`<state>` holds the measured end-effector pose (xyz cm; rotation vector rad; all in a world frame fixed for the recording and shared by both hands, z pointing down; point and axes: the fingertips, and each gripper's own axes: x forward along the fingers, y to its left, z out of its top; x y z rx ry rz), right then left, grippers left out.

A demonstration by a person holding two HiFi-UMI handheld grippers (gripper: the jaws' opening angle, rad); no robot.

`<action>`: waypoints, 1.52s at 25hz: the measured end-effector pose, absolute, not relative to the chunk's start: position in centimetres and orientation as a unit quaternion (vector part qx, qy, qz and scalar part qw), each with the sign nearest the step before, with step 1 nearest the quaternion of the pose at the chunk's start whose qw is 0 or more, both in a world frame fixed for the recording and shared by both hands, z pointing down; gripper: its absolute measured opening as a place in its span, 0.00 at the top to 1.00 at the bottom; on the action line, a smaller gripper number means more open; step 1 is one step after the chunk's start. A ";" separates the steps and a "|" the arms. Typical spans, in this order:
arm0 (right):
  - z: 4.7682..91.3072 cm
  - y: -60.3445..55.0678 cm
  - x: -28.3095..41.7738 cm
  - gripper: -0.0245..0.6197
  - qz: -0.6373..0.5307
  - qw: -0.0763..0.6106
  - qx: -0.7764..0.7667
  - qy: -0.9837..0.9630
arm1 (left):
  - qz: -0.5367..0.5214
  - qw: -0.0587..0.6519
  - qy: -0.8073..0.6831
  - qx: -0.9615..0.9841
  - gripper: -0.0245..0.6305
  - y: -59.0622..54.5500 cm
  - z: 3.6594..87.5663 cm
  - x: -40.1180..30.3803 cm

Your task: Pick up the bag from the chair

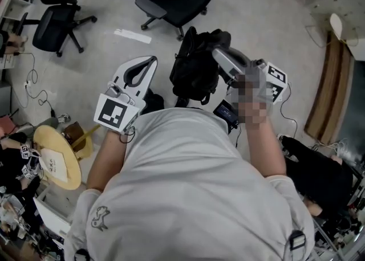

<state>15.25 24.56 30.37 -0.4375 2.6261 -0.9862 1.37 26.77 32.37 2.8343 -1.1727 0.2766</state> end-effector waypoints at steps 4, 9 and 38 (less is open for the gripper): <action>31.5 26.3 15.5 0.91 -0.353 0.145 -0.153 0.912 | 0.091 0.032 -0.390 0.916 0.94 27.2 32.4 1.1; 31.6 29.0 16.2 0.91 -0.353 0.152 -0.164 0.909 | 0.085 0.032 -0.381 0.920 0.94 29.2 32.2 1.4; 32.3 29.4 16.7 0.91 -0.372 0.156 -0.170 0.899 | 0.087 0.023 -0.378 0.921 0.94 29.1 32.2 1.6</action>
